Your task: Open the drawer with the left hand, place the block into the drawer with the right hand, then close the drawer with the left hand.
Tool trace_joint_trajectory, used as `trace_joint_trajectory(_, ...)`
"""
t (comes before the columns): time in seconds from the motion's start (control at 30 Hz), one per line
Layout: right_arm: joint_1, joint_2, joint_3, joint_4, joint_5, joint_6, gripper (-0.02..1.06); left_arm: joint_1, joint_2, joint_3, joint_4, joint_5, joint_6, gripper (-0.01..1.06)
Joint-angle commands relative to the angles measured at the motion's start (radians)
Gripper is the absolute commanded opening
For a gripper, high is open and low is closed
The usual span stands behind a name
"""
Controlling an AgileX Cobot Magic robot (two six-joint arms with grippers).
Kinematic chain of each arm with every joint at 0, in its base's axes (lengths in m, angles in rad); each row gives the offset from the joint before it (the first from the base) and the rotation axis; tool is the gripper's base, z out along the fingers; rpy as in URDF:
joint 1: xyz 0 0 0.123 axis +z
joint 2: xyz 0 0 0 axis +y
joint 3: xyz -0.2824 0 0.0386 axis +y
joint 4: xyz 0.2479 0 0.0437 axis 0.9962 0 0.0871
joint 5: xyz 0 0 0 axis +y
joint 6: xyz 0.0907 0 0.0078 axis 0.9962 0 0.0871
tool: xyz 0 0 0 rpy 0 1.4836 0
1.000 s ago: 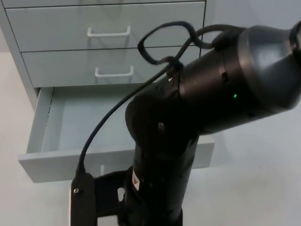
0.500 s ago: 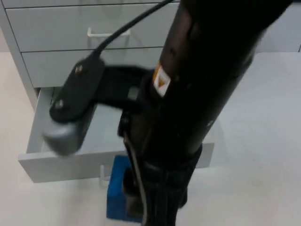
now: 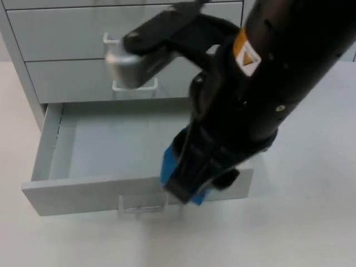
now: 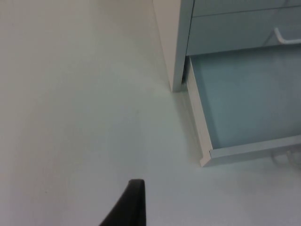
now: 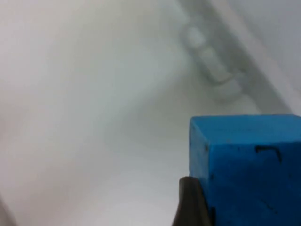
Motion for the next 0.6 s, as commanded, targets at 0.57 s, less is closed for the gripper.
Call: trace_joint_trajectory(0.57, -0.192, 0.11, 0.042, -0.024, -0.456, 0.328, 0.0, 0.003, -0.004, 0.005, -0.008, -0.007, 0.005, 1.05)
